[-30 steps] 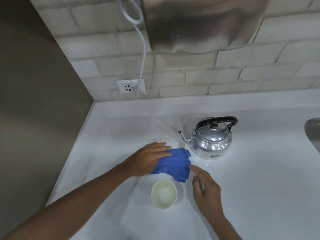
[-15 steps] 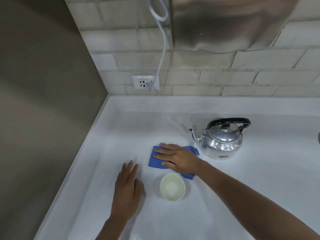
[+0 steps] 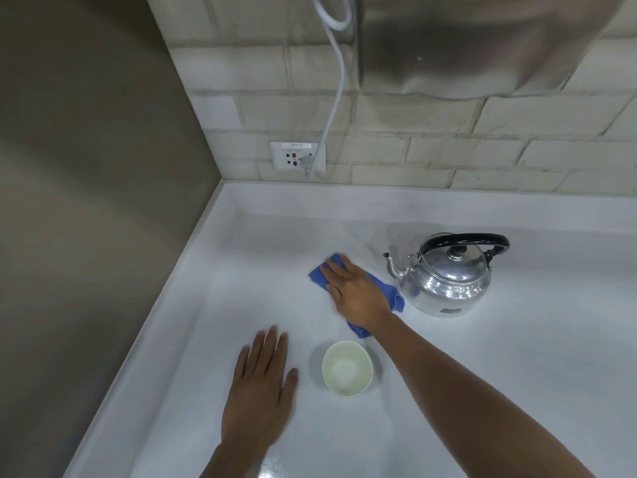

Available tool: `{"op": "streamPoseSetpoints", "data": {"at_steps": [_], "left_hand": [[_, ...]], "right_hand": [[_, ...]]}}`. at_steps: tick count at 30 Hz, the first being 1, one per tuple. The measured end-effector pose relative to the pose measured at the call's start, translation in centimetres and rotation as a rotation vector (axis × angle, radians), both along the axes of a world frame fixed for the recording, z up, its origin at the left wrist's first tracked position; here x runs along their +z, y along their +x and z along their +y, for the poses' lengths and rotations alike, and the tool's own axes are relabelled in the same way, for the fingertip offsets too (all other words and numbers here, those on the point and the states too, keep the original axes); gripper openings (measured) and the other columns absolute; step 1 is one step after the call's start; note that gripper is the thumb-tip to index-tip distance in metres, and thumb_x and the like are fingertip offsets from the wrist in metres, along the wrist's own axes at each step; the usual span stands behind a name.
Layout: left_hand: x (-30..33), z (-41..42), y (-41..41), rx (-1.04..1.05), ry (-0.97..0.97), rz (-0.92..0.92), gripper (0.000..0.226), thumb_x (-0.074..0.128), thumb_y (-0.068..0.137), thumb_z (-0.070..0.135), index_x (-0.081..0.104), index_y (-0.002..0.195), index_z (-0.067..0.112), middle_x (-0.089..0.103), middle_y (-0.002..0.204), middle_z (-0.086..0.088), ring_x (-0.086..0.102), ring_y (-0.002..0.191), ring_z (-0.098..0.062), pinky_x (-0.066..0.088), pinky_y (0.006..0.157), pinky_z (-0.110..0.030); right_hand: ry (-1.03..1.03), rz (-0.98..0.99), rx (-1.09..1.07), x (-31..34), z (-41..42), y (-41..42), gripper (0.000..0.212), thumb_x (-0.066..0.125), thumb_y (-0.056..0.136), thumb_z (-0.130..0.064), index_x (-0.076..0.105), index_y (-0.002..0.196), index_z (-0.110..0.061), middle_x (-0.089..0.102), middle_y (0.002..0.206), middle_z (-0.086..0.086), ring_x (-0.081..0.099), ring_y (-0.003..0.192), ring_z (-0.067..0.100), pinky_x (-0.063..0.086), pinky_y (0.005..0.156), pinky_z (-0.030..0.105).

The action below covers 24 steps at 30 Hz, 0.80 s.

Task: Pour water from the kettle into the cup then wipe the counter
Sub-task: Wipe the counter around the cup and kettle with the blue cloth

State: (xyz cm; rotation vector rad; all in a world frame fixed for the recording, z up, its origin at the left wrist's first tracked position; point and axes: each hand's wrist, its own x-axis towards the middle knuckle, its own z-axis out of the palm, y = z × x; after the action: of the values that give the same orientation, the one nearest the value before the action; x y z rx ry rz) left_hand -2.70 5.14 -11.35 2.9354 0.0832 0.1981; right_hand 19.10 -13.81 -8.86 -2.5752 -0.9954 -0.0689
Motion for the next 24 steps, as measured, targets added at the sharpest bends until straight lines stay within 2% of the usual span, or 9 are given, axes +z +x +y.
{"op": "streamPoseSetpoints", "data": {"at_steps": [2,6,9,14,16,18,21,23,24], "left_hand": [[0.0,0.1,0.0,0.0,0.008,0.021,0.065,0.033,0.103,0.046,0.032,0.161,0.017,0.024,0.17,-0.001,0.02,0.157,-0.021,0.02,0.123,-0.045],[-0.1,0.2,-0.1,-0.008,0.008,0.031,0.067,0.035,0.103,0.049,0.029,0.162,0.019,0.021,0.171,0.0,0.019,0.157,-0.021,0.019,0.123,-0.044],[-0.2,0.2,0.0,0.005,0.001,0.053,0.069,0.035,0.103,0.051,0.024,0.164,0.02,0.017,0.172,0.001,0.015,0.158,-0.02,0.017,0.124,-0.045],[0.1,0.0,0.1,0.02,-0.003,0.079,0.07,0.036,0.102,0.052,0.021,0.165,0.023,0.015,0.172,0.003,0.011,0.159,-0.018,0.017,0.124,-0.045],[0.2,0.0,0.1,0.018,-0.006,0.071,0.07,0.037,0.102,0.051,0.025,0.164,0.022,0.019,0.171,0.002,0.015,0.158,-0.019,0.02,0.124,-0.046],[0.2,0.1,0.1,0.015,-0.007,0.063,0.069,0.037,0.101,0.051,0.028,0.163,0.021,0.021,0.171,0.001,0.019,0.157,-0.02,0.021,0.123,-0.046],[0.2,0.0,0.1,0.013,0.0,0.064,0.069,0.036,0.102,0.051,0.026,0.163,0.021,0.019,0.171,0.001,0.017,0.158,-0.02,0.02,0.123,-0.046],[0.3,-0.1,0.0,0.019,0.003,0.062,0.069,0.035,0.102,0.052,0.026,0.163,0.021,0.019,0.171,0.001,0.015,0.158,-0.019,0.02,0.124,-0.046],[0.4,-0.1,0.1,0.022,0.003,0.065,0.069,0.035,0.102,0.052,0.026,0.163,0.02,0.019,0.171,0.001,0.015,0.158,-0.019,0.021,0.124,-0.047]], "right_hand": [[0.007,-0.058,0.105,-0.9,0.6,-1.0,0.048,0.036,0.099,-0.029,0.059,0.137,-0.01,0.058,0.142,0.007,0.046,0.138,0.031,0.036,0.116,0.039],[0.106,0.007,0.243,-1.8,-2.3,-3.0,0.041,0.045,0.101,-0.021,0.056,0.14,-0.015,0.051,0.149,0.001,0.034,0.146,0.018,0.027,0.12,0.033],[0.214,0.023,0.158,-1.2,-3.8,-2.5,0.039,0.049,0.096,-0.008,0.063,0.133,-0.01,0.057,0.142,0.005,0.042,0.14,0.018,0.031,0.117,0.027],[0.145,-0.02,-0.116,-0.5,-0.4,0.5,0.051,0.058,0.078,0.007,0.063,0.127,-0.004,0.062,0.136,0.011,0.054,0.13,0.033,0.052,0.099,0.044],[0.137,0.012,-0.091,-0.9,0.9,-0.6,0.054,0.061,0.075,0.008,0.064,0.127,-0.006,0.062,0.135,0.01,0.054,0.13,0.033,0.049,0.104,0.043],[0.127,0.031,-0.01,-1.9,0.7,-2.7,0.059,0.061,0.076,0.008,0.062,0.133,-0.01,0.06,0.14,0.007,0.051,0.134,0.031,0.04,0.111,0.034],[0.182,0.045,-0.03,-2.1,-1.9,-5.1,0.061,0.052,0.087,0.002,0.051,0.144,-0.021,0.04,0.153,-0.005,0.031,0.145,0.016,0.015,0.12,0.023],[0.168,0.07,-0.121,-1.6,-2.9,-4.5,0.065,0.05,0.086,0.003,0.048,0.145,-0.025,0.039,0.153,-0.005,0.028,0.145,0.013,0.02,0.117,0.029],[0.157,0.068,-0.144,-1.6,-2.9,-3.5,0.066,0.051,0.082,0.006,0.048,0.14,-0.026,0.05,0.146,0.0,0.038,0.139,0.018,0.03,0.111,0.031]]}}
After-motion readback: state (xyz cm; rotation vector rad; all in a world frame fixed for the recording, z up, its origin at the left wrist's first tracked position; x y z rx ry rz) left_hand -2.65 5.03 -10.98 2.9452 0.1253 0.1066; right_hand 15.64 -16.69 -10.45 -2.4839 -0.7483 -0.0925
